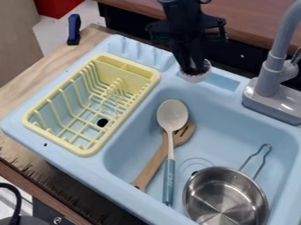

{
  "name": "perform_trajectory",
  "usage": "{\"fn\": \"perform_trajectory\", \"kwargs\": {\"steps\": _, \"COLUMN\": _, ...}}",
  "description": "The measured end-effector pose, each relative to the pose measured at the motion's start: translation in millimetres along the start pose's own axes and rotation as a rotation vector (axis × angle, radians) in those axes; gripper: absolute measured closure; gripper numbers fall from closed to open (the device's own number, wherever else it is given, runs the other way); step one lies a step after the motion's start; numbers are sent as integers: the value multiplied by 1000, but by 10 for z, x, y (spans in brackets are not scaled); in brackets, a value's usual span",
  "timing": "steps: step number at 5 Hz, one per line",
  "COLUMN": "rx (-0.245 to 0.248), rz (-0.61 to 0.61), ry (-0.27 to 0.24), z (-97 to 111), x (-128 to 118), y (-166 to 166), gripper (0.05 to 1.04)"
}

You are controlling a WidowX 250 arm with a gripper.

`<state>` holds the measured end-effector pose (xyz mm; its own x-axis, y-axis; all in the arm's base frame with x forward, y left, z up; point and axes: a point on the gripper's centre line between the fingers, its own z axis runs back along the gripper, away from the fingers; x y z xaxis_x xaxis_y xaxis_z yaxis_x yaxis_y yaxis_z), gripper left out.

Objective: Picked the object from the silver pot to the upper center of the sink

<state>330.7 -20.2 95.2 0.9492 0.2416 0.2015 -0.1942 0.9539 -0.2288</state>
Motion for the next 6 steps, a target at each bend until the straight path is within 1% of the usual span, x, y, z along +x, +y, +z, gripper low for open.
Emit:
{"fn": "perform_trajectory", "kwargs": {"steps": 1, "rx": -4, "rz": 13, "ry": -13, "z": -52, "x": 65, "y": -39, "gripper": 898}}
{"fn": "perform_trajectory", "kwargs": {"steps": 3, "rx": -15, "rz": 23, "ry": -38, "z": -147, "x": 118, "y": -60, "gripper": 898}}
{"fn": "perform_trajectory", "kwargs": {"steps": 4, "rx": -13, "rz": 31, "ry": -51, "z": -171, "x": 135, "y": -70, "gripper": 851}}
{"fn": "perform_trajectory", "kwargs": {"steps": 5, "rx": -18, "rz": 42, "ry": -45, "z": -169, "x": 130, "y": -80, "gripper": 602}}
{"fn": "perform_trajectory", "kwargs": {"steps": 6, "rx": -18, "rz": 50, "ry": -35, "z": -168, "x": 116, "y": -71, "gripper": 302}}
